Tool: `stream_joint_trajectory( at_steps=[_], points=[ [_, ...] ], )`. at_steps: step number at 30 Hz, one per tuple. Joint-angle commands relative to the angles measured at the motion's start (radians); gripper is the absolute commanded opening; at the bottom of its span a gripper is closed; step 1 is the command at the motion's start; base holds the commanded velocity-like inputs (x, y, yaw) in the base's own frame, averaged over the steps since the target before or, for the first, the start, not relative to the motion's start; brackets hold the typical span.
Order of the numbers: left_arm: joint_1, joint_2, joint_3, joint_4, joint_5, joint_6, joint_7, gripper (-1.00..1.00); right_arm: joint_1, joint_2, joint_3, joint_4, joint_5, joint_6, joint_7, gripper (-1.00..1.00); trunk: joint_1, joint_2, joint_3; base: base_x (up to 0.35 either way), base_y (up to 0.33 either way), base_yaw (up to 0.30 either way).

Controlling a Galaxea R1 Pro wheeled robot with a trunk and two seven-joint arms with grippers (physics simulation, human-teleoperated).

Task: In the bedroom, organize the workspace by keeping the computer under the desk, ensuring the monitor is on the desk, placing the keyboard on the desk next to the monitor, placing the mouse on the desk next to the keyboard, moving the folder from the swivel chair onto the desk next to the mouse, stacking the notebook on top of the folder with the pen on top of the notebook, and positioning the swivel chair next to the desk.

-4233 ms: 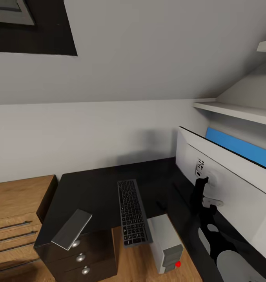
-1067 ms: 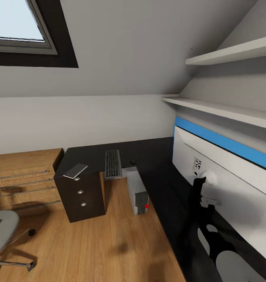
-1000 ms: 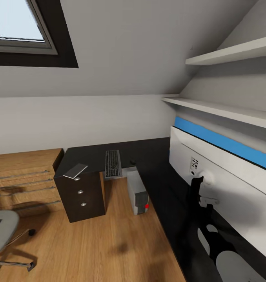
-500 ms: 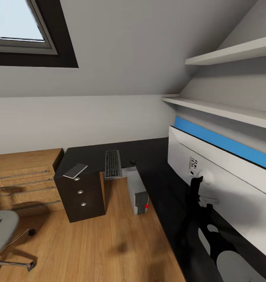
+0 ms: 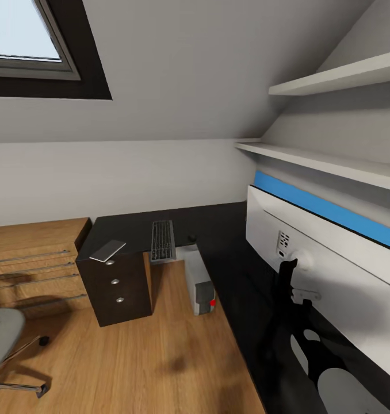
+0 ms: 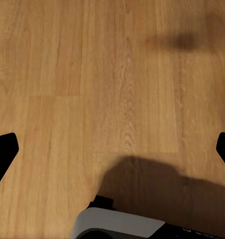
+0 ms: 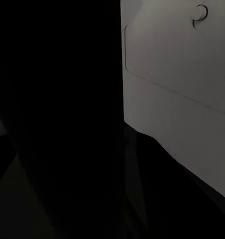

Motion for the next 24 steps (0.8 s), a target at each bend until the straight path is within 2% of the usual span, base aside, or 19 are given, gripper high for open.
stream_joint_trajectory(
  at_steps=[1,24],
  points=[
    [0.000,-0.001,0.003,-0.001,0.006,-0.002,-0.003,1.00,-0.002,0.001,-0.003,-0.001,0.008,-0.004,-0.003,-1.00,0.000,-0.001,-0.001,0.000,-0.003,0.000],
    [0.000,-0.001,0.001,-0.005,0.005,-0.002,-0.003,1.00,-0.002,0.002,-0.003,-0.001,0.009,-0.004,-0.003,-1.00,0.000,-0.001,-0.001,0.000,-0.018,0.000]
  ],
)
